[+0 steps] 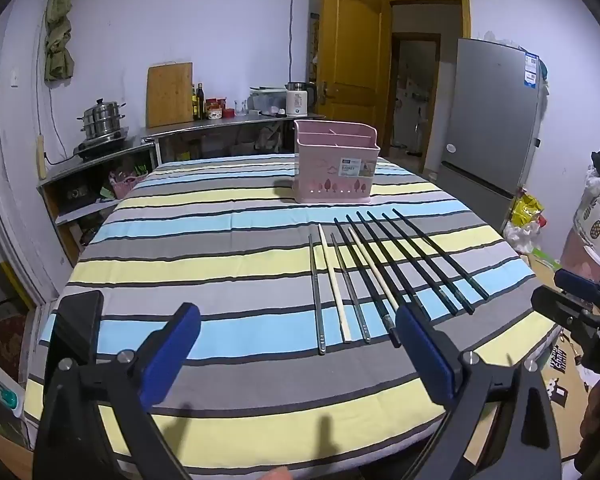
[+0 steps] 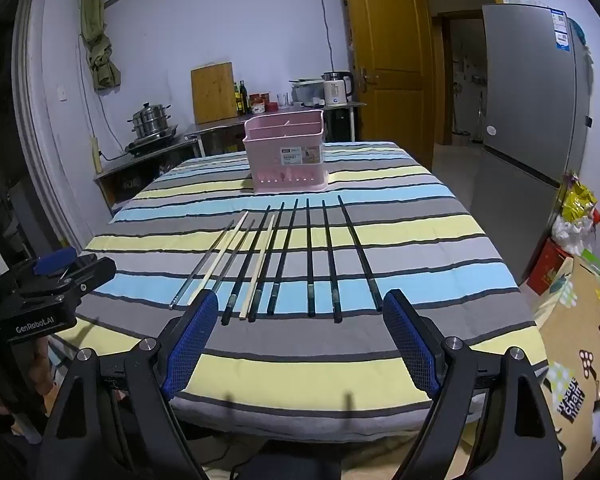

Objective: Organize utensils

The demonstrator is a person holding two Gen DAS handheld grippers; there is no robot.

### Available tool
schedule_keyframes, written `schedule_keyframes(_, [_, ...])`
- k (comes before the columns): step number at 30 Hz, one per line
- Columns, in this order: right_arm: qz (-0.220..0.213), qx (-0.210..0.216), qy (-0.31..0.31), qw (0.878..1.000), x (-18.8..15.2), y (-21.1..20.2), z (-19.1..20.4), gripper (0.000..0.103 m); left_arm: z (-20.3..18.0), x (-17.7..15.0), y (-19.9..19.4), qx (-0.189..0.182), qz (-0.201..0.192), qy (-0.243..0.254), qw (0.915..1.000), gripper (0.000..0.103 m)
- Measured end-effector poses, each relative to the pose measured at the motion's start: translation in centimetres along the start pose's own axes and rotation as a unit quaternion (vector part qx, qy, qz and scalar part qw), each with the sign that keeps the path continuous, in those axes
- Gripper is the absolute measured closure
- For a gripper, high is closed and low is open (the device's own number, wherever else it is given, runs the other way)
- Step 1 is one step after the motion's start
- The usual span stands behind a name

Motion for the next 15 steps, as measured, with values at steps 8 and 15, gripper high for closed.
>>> schedule_keyframes(8, [0.006, 0.000, -0.003, 1.000, -0.15, 0.35, 0.16, 0.018, 0.19, -0.37, 0.53, 0.006, 0.005, 0.004, 1.0000, 0.004])
schedule_keyframes(15, [0.003, 0.001, -0.005, 1.000, 0.04, 0.33, 0.34, 0.018, -0.09, -0.33, 0.27, 0.009, 0.002, 0.007, 0.9999, 0.004])
Point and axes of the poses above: each gripper's, at about its wrist camera, not at the fingertips, and y roughly the way its jaws point, z to its left, x to its top, the point moved 9 cm from there along y, roughly the way its jaws point, and after that the axes turned 7 degrees about -y, right-handed, at the moved point
